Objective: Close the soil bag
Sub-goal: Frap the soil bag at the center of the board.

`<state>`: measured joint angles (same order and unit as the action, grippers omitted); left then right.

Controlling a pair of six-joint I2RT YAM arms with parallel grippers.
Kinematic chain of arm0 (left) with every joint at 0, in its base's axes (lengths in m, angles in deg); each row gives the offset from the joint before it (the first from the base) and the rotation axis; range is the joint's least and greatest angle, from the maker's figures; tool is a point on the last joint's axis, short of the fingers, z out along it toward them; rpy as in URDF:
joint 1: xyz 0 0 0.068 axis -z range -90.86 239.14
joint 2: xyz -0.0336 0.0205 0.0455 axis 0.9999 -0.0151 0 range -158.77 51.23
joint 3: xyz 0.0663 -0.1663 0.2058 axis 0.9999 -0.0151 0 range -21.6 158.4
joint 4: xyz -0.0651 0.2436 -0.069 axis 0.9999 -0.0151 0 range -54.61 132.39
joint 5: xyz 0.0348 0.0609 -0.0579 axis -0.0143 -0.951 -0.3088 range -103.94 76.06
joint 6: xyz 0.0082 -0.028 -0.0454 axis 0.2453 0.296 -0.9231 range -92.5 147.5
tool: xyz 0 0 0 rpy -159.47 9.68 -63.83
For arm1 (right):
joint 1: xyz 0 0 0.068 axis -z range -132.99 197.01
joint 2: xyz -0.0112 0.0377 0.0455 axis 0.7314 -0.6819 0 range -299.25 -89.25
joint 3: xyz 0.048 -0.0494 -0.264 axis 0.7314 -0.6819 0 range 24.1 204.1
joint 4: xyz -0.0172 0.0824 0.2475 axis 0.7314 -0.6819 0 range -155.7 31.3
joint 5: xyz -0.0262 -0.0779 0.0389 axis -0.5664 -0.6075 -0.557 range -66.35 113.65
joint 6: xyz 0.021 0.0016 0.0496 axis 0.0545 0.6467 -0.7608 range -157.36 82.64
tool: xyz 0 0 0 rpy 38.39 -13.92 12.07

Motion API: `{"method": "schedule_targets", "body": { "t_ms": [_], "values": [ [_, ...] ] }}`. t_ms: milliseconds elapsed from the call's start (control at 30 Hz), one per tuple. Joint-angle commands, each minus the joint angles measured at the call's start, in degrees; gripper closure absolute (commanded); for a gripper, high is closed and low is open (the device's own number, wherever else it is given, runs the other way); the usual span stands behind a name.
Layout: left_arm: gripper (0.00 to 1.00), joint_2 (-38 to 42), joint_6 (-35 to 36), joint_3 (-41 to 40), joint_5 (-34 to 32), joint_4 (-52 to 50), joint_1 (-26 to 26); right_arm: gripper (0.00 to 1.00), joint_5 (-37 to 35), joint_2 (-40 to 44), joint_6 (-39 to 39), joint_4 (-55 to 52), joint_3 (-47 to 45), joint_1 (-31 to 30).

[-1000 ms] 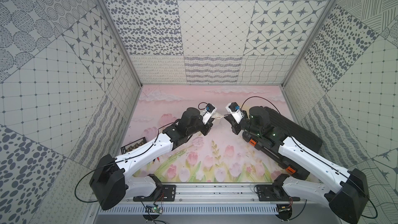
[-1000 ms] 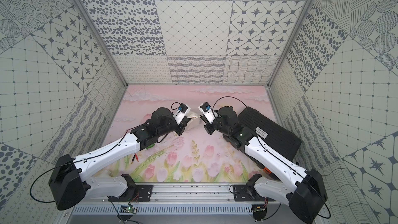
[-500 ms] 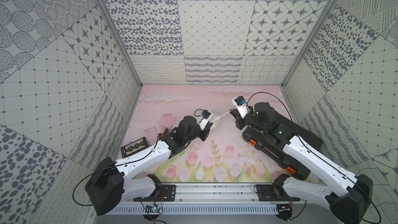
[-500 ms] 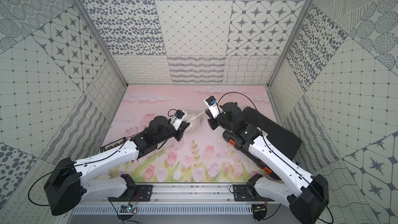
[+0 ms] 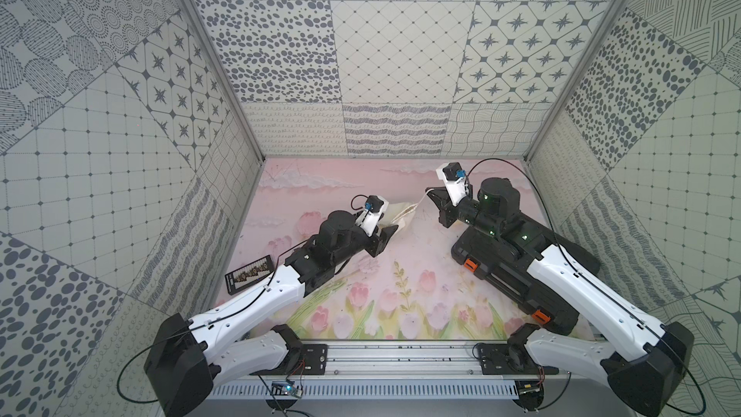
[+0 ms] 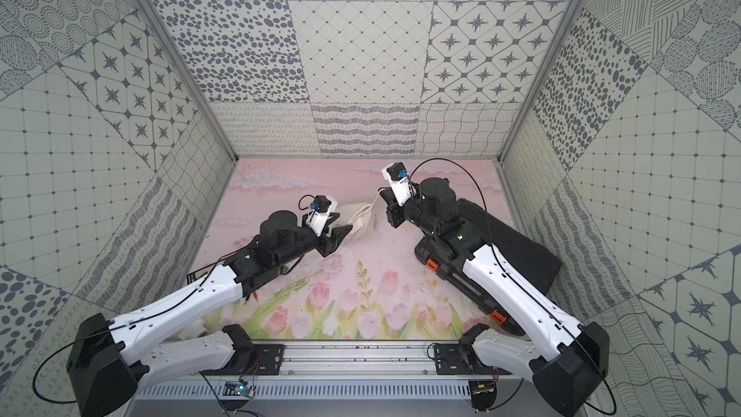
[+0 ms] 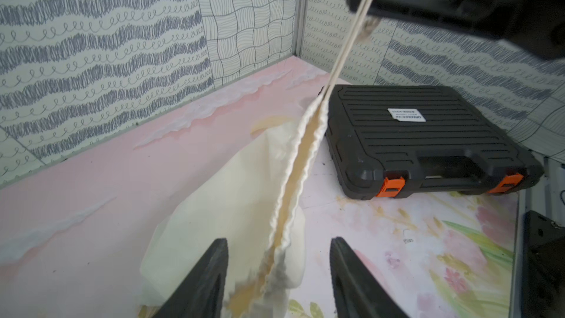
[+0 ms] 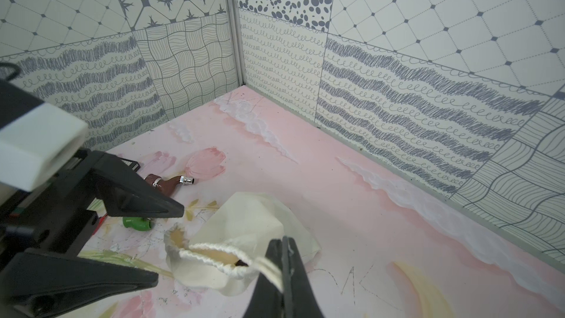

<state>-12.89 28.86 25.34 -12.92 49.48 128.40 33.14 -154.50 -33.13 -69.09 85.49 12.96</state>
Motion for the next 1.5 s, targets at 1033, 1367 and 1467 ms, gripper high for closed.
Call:
{"method": "schedule_targets", "body": {
  "t_ms": [1033,1367,1467],
  "values": [
    [1.0,-19.3,7.59,11.05,8.25,-7.93,0.79,1.0,-4.96,0.5,-5.17,3.98,7.52,3.68],
    [0.9,-16.58,4.89,5.91,-2.07,-20.82,3.48,1.0,-6.02,-1.19,-9.18,4.43,12.61,5.98],
    [0.89,-16.77,3.19,4.76,-3.67,-21.76,3.64,1.0,-5.68,-1.22,-9.91,5.22,13.64,6.34]
  ]
}}
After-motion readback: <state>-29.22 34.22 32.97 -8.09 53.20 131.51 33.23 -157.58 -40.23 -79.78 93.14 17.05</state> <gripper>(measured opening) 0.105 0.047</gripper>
